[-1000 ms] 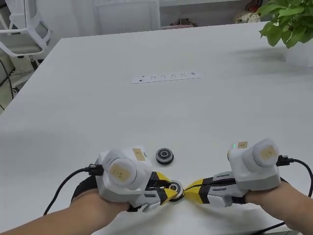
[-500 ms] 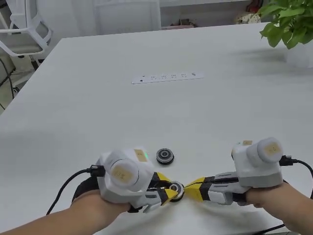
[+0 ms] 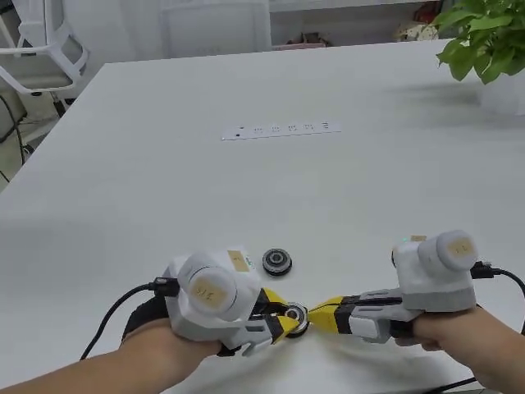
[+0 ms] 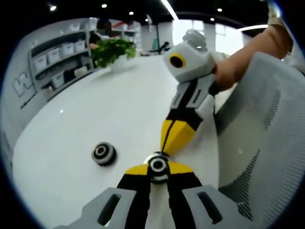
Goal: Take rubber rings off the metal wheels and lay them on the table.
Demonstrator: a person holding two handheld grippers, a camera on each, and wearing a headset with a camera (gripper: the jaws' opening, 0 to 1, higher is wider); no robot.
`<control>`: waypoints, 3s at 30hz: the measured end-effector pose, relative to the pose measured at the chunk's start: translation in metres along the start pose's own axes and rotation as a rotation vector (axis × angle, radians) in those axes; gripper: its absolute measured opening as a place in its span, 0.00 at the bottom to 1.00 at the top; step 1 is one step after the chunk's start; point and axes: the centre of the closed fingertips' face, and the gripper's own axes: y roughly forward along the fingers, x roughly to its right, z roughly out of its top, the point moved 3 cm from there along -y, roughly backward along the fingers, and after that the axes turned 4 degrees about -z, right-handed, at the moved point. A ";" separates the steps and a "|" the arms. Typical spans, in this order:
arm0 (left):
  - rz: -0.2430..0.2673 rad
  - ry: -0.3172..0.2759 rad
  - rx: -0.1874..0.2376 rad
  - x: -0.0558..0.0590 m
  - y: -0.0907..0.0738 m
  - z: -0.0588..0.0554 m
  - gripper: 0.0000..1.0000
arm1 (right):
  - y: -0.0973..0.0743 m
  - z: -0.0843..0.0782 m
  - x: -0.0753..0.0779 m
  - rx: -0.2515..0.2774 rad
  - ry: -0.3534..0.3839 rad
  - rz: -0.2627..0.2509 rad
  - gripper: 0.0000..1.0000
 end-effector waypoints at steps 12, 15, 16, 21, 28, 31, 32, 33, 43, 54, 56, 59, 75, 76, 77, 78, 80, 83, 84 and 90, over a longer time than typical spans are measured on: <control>0.004 -0.006 0.001 0.000 0.000 0.000 0.13 | 0.002 0.003 -0.006 0.006 0.011 0.027 0.00; 0.003 -0.006 0.002 0.000 0.001 0.000 0.13 | 0.004 0.003 -0.009 0.003 0.008 0.038 0.00; 0.003 -0.005 0.002 0.000 0.001 0.000 0.13 | 0.004 0.003 -0.009 0.003 0.008 0.041 0.00; -0.003 -0.006 0.006 0.001 0.001 0.001 0.13 | 0.005 0.004 -0.012 0.008 0.003 0.059 0.00; -0.008 -0.006 0.009 0.000 0.001 0.000 0.13 | 0.005 0.004 -0.013 0.031 0.032 0.076 0.00; -0.010 -0.005 0.010 0.000 0.001 0.000 0.13 | 0.004 0.004 -0.013 0.040 0.047 0.082 0.00; -0.011 -0.004 0.010 0.000 0.001 0.000 0.13 | 0.003 0.004 -0.013 0.043 0.051 0.083 0.00; -0.011 -0.004 0.010 0.000 0.001 0.000 0.13 | 0.003 0.004 -0.013 0.047 0.059 0.087 0.00; -0.017 -0.004 0.017 0.000 0.001 0.000 0.13 | 0.002 0.007 -0.020 0.066 0.097 0.132 0.00; -0.020 0.001 0.021 0.000 0.001 0.000 0.13 | 0.001 0.002 -0.010 0.042 0.059 0.069 0.00; -0.020 0.002 0.024 0.000 0.001 0.000 0.13 | 0.001 0.003 -0.011 0.050 0.073 0.078 0.00; -0.019 0.003 0.025 0.000 0.001 0.000 0.13 | 0.001 0.003 -0.010 0.048 0.063 0.071 0.00; -0.033 -0.001 0.022 0.000 0.001 0.001 0.14 | 0.000 0.003 -0.008 0.049 0.067 0.067 0.00; -0.034 -0.006 0.021 0.000 0.001 0.001 0.14 | 0.001 0.003 -0.008 0.048 0.066 0.067 0.00; -0.035 -0.008 0.021 0.000 0.001 0.001 0.14 | 0.001 0.003 -0.008 0.048 0.066 0.068 0.00; -0.036 -0.011 0.021 0.000 0.001 0.001 0.14 | 0.001 0.002 -0.008 0.046 0.064 0.068 0.00; -0.037 -0.011 0.020 0.000 0.001 0.001 0.14 | 0.001 0.002 -0.008 0.046 0.062 0.068 0.00; -0.039 -0.009 0.018 0.000 0.000 0.001 0.15 | 0.001 0.002 -0.008 0.047 0.064 0.068 0.00; -0.045 -0.017 0.022 0.001 0.000 0.001 0.16 | 0.001 0.002 -0.008 0.047 0.064 0.069 0.00; -0.054 -0.012 0.015 0.002 -0.003 0.002 0.18 | 0.001 0.002 -0.008 0.048 0.068 0.071 0.00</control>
